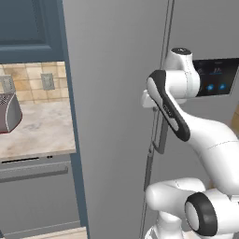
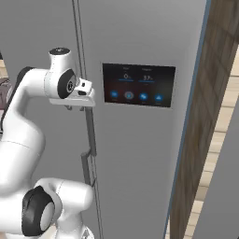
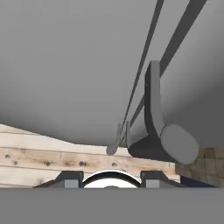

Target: Take the cake and donut from the fridge and place them on the empty tray on the dining counter.

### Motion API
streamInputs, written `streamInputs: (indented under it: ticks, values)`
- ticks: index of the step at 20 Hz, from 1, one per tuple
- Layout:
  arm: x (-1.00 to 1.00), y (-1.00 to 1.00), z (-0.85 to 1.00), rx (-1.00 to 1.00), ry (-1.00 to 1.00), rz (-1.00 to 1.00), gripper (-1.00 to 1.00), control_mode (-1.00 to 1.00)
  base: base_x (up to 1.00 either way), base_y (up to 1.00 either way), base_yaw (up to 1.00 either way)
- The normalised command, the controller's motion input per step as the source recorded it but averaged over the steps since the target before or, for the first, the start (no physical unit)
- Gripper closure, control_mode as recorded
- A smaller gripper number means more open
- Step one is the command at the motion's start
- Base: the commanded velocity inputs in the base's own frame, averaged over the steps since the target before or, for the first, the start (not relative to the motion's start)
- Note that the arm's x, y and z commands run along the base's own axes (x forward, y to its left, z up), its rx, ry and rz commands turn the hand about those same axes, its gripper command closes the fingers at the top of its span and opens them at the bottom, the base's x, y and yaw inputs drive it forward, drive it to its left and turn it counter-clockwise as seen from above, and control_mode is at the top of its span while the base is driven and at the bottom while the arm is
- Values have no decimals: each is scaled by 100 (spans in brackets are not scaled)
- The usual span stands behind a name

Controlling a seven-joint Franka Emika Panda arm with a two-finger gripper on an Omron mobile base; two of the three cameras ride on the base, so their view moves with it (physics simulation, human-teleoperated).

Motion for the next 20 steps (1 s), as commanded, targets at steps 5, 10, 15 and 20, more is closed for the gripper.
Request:
streamInputs:
  ticks: [5, 10, 15, 20]
  values:
    - [-55, -5, -3, 0, -7, -3, -100, -100, 0, 0, 0]
    - [-81, -21, -14, 3, -7, -8, -100, -100, 0, 0, 0]
    - [-62, -14, -16, 1, -2, -5, -100, -100, 0, 0, 0]
    - [-36, -7, -8, 0, 0, -1, -100, -100, 0, 0, 0]
